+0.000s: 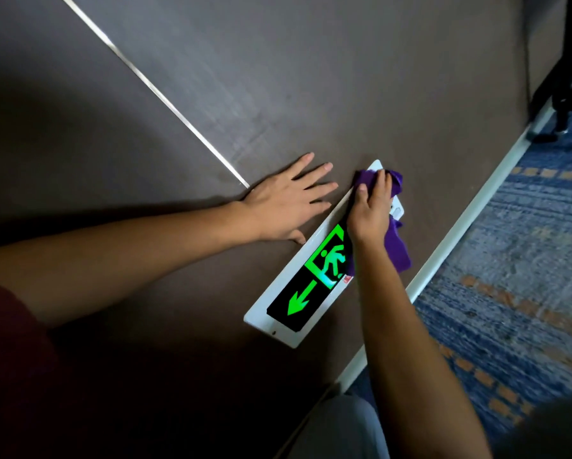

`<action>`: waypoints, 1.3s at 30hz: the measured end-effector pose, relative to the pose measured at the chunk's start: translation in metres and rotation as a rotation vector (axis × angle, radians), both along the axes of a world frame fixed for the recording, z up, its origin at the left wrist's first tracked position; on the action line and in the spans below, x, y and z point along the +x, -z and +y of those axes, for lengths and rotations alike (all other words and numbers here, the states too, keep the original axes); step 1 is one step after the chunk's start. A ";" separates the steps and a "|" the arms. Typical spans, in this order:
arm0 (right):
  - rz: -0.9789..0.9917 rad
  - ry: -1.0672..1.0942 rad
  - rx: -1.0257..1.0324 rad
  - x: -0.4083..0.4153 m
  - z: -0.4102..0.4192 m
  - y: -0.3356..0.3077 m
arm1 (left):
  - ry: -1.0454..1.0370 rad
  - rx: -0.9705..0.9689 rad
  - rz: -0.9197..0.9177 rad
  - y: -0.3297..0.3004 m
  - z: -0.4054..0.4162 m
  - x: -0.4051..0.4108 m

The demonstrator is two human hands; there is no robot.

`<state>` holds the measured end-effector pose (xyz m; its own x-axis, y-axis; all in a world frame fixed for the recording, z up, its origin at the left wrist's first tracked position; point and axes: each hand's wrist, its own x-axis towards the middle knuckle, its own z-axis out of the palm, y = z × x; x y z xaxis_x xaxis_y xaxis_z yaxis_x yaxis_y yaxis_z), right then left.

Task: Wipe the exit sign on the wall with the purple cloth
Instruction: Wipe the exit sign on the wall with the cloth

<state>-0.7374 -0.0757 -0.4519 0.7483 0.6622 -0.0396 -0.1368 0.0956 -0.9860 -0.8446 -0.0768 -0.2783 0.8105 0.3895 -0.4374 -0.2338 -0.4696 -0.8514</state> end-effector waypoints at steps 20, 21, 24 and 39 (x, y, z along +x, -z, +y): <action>0.011 -0.059 -0.159 -0.231 -0.104 0.029 | -0.027 -0.050 -0.018 -0.005 -0.006 0.001; 0.026 -0.069 -0.162 -0.240 -0.108 0.029 | -0.035 -0.055 -0.020 -0.005 -0.007 0.003; 0.121 -0.082 -0.188 -0.267 -0.118 0.031 | -0.054 -0.068 -0.023 -0.008 -0.010 0.003; 0.435 0.147 -0.293 -0.223 -0.085 0.066 | 0.063 0.151 -0.098 -0.025 -0.038 -0.093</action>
<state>-0.9601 -0.1602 -0.5183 0.7055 0.4666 -0.5334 -0.5441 -0.1257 -0.8295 -0.9376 -0.1146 -0.2535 0.8712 0.3920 -0.2956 -0.1709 -0.3223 -0.9311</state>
